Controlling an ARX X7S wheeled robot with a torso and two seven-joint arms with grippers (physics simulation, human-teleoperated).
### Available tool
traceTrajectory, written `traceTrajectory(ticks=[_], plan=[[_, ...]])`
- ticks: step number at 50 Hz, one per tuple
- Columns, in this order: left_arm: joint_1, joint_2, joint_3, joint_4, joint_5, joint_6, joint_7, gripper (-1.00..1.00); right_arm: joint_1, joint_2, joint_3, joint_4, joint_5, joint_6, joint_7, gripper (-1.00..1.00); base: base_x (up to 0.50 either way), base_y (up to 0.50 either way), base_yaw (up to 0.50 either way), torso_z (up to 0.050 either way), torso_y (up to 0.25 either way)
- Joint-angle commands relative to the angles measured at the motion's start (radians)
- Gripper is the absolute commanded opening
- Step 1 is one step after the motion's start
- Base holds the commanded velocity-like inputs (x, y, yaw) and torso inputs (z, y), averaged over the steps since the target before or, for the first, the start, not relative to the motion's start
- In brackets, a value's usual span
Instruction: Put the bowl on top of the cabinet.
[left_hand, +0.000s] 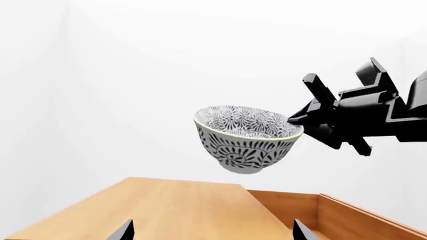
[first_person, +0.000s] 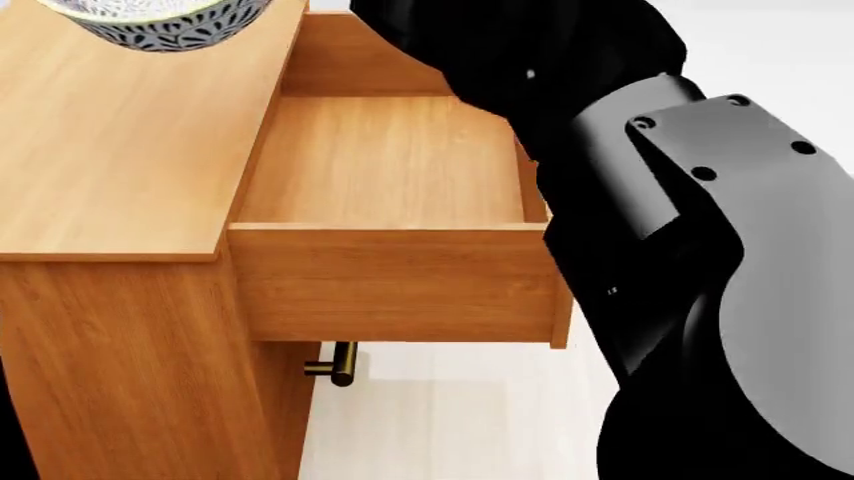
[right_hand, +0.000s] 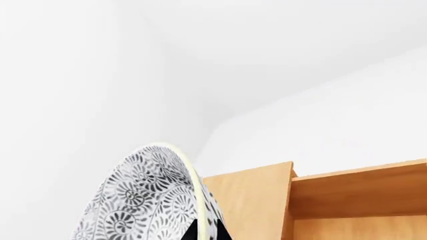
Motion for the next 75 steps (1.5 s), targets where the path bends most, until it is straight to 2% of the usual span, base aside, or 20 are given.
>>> traceTrajectory(ticks=[1,19,75], plan=[[0.003,-0.011,-0.015,0.006,-0.017,0.006,-0.009,1.0,0.005,-0.001,-0.199,-0.093,0.24,-0.088,0.004,-1.0,0.0,0.0,0.0,0.0,0.0],[-0.027,-0.042,-0.031,0.039,-0.079,-0.027,-0.052,1.0,-0.019,-0.001,-0.189,-0.171,0.234,-0.113,0.015,-1.0,0.0,0.0,0.0,0.0,0.0],[-0.028,-0.07,-0.006,0.033,-0.095,0.01,-0.076,1.0,-0.092,-0.001,-0.187,-0.188,0.254,-0.138,0.012,-1.0,0.0,0.0,0.0,0.0,0.0]])
